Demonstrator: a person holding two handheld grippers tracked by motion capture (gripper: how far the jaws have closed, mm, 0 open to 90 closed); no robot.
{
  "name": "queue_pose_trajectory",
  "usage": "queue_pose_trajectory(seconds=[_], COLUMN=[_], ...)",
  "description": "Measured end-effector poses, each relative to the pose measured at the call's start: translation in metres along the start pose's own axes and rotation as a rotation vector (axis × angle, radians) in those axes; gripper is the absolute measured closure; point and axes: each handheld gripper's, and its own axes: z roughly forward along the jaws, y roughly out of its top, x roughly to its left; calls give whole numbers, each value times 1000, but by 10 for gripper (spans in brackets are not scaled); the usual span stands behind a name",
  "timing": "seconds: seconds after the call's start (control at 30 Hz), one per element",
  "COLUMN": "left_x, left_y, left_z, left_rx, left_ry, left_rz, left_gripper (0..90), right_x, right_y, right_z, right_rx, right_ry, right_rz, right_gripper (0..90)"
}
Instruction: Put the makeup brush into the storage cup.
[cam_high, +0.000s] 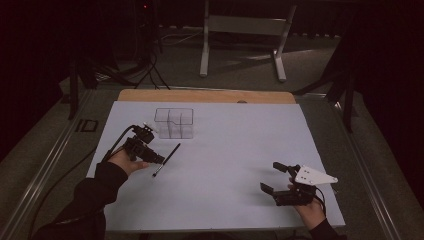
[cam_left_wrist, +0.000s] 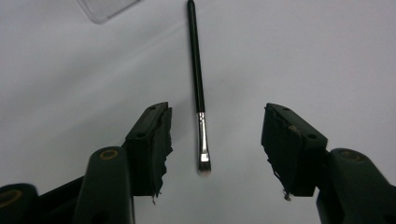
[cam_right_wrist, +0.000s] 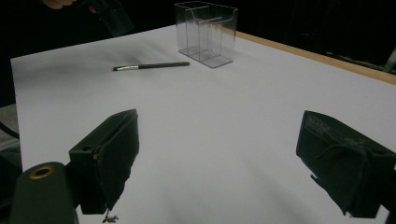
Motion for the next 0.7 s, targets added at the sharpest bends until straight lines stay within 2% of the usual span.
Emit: queue_pose_trajectory(seconds=[0.17, 0.33, 0.37, 0.47, 0.57, 0.7], left_x=[0, 1, 1, 1, 3, 6], left_y=[3, 4, 5, 5, 3, 3], left_z=[10, 18, 22, 24, 27, 30], left_rx=[38, 71, 92, 99, 93, 105], left_ry=[-16, -8, 0, 2, -19, -26], left_rz=[8, 16, 20, 30, 23, 19], left_gripper=[474, 502, 504, 528, 565, 597], right_x=[0, 0, 0, 0, 0, 0], right_y=[0, 0, 0, 0, 0, 0], right_z=[0, 0, 1, 0, 0, 0], right_rx=[3, 1, 1, 0, 0, 2], right_ry=[2, 4, 6, 6, 7, 8], right_rz=[-1, 4, 5, 3, 4, 2], right_gripper=[132, 132, 133, 133, 133, 133])
